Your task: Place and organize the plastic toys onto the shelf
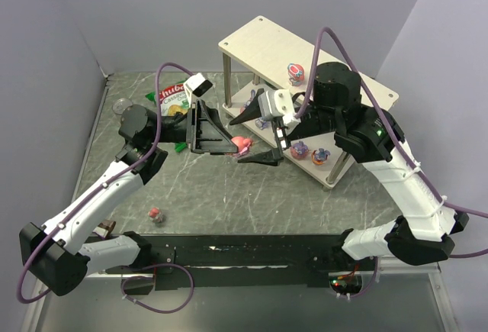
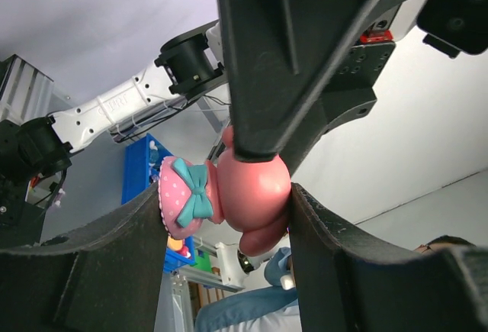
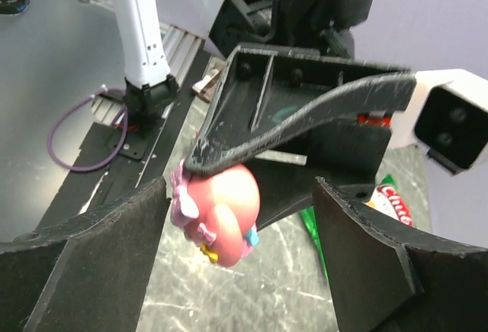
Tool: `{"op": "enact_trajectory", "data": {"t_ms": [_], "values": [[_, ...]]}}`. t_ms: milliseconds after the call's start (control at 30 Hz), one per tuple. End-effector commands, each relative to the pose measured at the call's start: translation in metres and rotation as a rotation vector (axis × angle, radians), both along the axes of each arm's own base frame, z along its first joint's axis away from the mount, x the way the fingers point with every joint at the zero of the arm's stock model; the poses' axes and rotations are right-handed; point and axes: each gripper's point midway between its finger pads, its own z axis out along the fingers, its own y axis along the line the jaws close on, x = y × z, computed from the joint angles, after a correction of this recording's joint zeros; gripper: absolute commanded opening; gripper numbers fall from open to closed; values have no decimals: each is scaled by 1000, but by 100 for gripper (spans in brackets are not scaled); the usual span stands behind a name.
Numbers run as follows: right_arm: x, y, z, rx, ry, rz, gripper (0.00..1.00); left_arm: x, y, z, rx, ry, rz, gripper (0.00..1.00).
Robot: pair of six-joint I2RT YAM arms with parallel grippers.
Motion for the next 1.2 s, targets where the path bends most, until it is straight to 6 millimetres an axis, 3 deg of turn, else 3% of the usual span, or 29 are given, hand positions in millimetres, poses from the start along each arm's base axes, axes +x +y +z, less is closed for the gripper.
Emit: {"op": "enact_trajectory", "data": {"t_ms": [0, 333, 633, 733, 767, 833, 867, 933, 967, 1033, 1133, 1167], "values": [[-5, -4, 0, -10, -7, 5, 82, -19, 11, 30, -71, -102, -12, 15], [-1, 1, -2, -4, -10, -10, 68, -18, 11, 34, -91, -102, -9, 17], [0, 1, 4, 13, -23, -18, 37, -13, 8, 29, -71, -84, 3, 22], [0, 1, 6, 22, -24, -18, 26, -12, 7, 27, -68, -80, 7, 39], [0, 1, 7, 24, -25, -20, 21, -10, 7, 26, -66, -79, 15, 57], [3, 1, 9, 30, -25, -38, 8, -7, 7, 25, -63, -105, 54, 84], [8, 2, 9, 29, -21, -65, 5, -4, 9, 25, -59, -121, 81, 99], [12, 1, 9, 27, -9, -95, 4, 12, 16, 23, -45, -217, 210, 96], [15, 0, 10, 30, -10, -118, 3, 23, 19, 12, 17, -172, 264, 96], [29, -4, 8, 24, -3, -197, 1, 46, 36, 8, 38, -217, 428, 96], [53, -14, 10, 51, 7, -323, 0, 73, 58, -13, 135, -204, 629, 96], [60, -16, 11, 65, 27, -359, 0, 91, 68, -26, 195, -159, 746, 96]]}}
